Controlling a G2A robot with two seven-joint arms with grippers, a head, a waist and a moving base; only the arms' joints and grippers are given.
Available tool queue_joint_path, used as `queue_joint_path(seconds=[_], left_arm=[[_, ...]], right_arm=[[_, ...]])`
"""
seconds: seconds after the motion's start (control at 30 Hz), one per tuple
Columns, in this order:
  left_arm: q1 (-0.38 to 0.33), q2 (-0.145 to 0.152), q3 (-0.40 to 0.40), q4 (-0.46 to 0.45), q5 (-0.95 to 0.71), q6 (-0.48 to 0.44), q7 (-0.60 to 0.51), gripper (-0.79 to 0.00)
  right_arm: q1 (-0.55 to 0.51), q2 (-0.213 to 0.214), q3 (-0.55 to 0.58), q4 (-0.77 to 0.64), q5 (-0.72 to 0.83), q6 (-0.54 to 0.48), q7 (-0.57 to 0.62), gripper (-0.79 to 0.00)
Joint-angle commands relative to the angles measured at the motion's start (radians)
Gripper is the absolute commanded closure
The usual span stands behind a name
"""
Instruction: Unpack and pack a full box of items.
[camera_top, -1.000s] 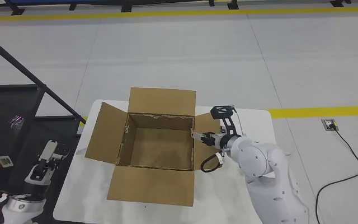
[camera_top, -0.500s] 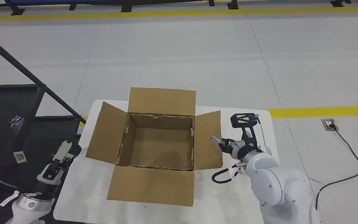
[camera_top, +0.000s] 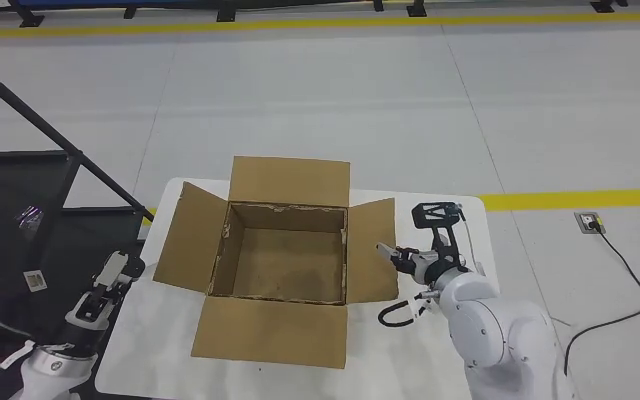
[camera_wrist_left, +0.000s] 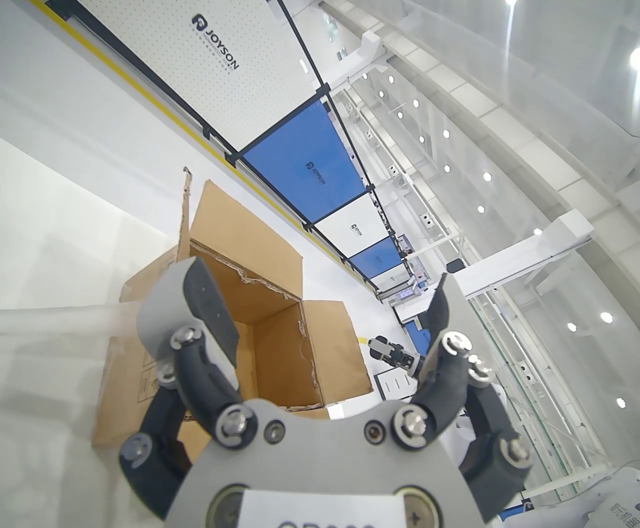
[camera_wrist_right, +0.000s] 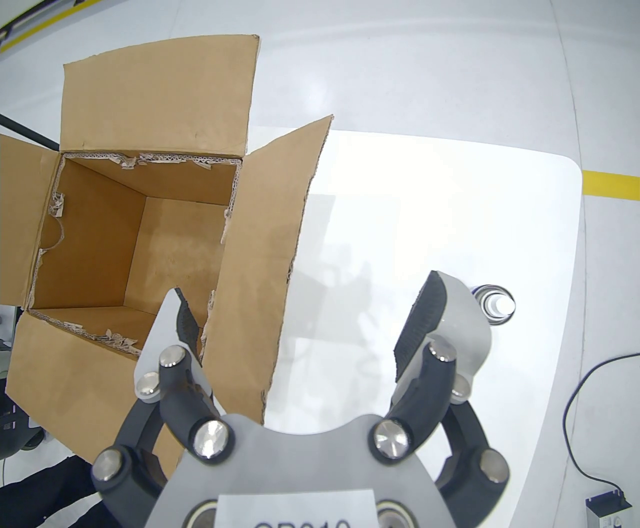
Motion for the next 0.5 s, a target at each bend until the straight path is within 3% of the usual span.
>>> queue_joint_path(seconds=[0.0, 0.23, 0.47], left_arm=[[0.000, 0.000, 0.000, 0.000, 0.000, 0.000, 0.000, -0.785], [-0.013, 0.002, 0.005, 0.008, -0.008, 0.010, -0.004, -0.785], [-0.034, 0.005, 0.024, 0.011, -0.001, 0.017, -0.013, -0.785]], right_arm=[[-0.011, 0.001, 0.011, 0.003, 0.004, -0.004, -0.030, -0.785], [-0.068, 0.016, 0.137, -0.037, 0.008, -0.029, -0.001, -0.785], [-0.118, 0.041, 0.247, -0.010, 0.041, -0.198, 0.140, -0.785]])
